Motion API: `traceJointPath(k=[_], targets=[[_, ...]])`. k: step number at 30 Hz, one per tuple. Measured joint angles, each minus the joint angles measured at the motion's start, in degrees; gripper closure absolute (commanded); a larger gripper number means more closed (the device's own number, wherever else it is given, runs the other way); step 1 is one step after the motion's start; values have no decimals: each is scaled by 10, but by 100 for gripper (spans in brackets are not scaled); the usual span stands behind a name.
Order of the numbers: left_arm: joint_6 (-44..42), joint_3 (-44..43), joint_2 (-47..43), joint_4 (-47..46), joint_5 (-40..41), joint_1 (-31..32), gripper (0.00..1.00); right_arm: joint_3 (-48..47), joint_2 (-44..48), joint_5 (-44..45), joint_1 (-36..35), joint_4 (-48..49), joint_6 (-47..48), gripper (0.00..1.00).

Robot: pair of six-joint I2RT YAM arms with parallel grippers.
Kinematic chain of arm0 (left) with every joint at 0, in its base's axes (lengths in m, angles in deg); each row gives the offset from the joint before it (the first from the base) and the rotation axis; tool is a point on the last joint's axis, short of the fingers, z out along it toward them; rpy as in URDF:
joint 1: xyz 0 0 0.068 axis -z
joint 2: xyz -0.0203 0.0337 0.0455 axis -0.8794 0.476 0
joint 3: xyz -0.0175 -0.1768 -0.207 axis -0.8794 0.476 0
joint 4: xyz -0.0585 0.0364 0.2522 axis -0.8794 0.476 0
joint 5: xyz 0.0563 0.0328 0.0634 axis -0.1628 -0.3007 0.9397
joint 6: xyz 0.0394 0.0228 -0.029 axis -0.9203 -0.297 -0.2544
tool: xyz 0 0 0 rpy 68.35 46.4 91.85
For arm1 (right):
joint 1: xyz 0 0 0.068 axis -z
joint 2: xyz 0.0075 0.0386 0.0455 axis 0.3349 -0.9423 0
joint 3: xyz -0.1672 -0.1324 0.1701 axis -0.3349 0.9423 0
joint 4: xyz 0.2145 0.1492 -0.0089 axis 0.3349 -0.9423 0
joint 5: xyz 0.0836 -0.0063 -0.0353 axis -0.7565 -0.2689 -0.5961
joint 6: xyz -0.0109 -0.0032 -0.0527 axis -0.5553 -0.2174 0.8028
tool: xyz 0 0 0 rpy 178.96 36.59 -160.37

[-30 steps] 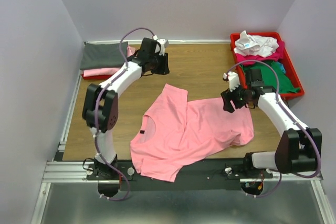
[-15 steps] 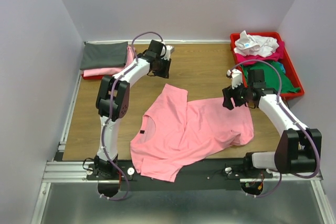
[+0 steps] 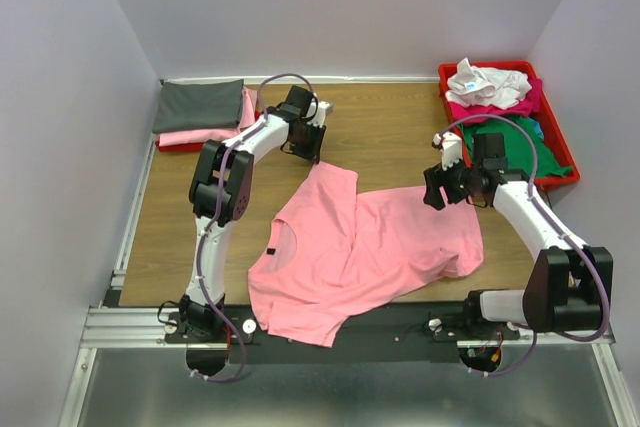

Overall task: Fold and stack the t-shirts
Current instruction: Flatten the tshirt out

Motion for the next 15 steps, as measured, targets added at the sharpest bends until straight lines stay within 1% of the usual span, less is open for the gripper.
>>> traceJointPath(k=[9,13,15], targets=[[-2,-2,6,1,-14,0,68,3,0,-2,0,2,0,23],[-2,-2,6,0,-18,0,71,3,0,-2,0,2,0,23],[-2,-2,7,0,-18,1,75,3,0,-2,0,2,0,23]])
